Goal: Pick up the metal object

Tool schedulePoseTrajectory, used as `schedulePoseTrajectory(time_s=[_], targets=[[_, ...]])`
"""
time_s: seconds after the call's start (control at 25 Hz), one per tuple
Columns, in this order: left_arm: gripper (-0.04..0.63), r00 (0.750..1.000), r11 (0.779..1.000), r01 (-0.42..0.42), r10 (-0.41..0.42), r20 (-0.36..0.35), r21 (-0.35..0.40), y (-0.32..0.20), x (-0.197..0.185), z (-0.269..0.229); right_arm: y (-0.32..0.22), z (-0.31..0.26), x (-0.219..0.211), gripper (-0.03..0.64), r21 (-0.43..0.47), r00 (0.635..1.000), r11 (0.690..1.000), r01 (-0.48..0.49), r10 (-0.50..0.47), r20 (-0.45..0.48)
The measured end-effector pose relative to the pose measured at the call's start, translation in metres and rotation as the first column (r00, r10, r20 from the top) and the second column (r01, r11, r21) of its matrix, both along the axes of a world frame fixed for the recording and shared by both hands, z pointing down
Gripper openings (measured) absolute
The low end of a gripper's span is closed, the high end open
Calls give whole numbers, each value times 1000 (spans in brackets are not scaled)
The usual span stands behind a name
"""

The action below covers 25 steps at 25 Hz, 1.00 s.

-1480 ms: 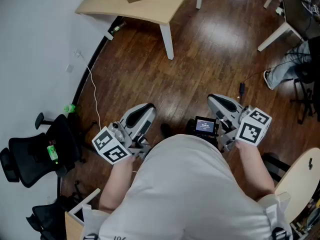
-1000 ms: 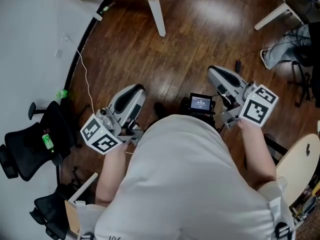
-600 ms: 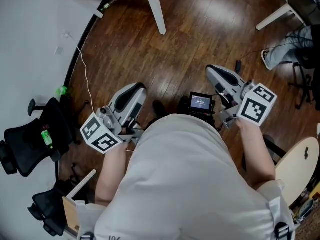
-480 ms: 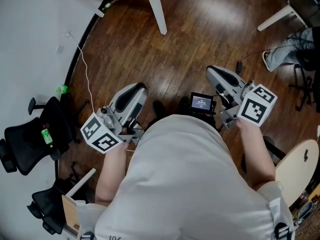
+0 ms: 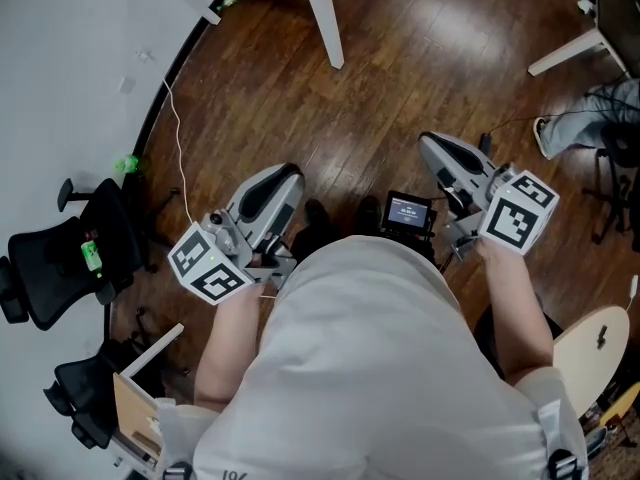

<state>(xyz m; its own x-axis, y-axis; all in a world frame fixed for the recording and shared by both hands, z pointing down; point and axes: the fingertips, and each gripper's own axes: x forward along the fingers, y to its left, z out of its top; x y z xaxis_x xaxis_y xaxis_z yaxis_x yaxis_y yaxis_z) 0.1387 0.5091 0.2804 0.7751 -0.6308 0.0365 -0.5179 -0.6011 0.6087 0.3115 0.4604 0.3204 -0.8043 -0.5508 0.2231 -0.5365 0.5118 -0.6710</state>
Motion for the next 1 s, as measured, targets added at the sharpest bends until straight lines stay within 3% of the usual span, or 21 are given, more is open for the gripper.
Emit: schedulePoseTrajectory(time_s=[0.48, 0.68, 1.0], targets=[[31, 999, 999, 47, -47, 5, -25, -27, -27, 8, -44, 7, -31, 2, -20, 1000, 999, 28, -28, 8], [31, 1000, 1000, 19, -19, -5, -15, -47, -40, 9, -62, 3, -47, 2, 0, 1000, 1000, 13, -13, -2], [31, 998, 999, -54, 54, -33, 0, -126, -103, 5, -123, 2, -114, 3, -14, 999, 999, -38, 37, -34]])
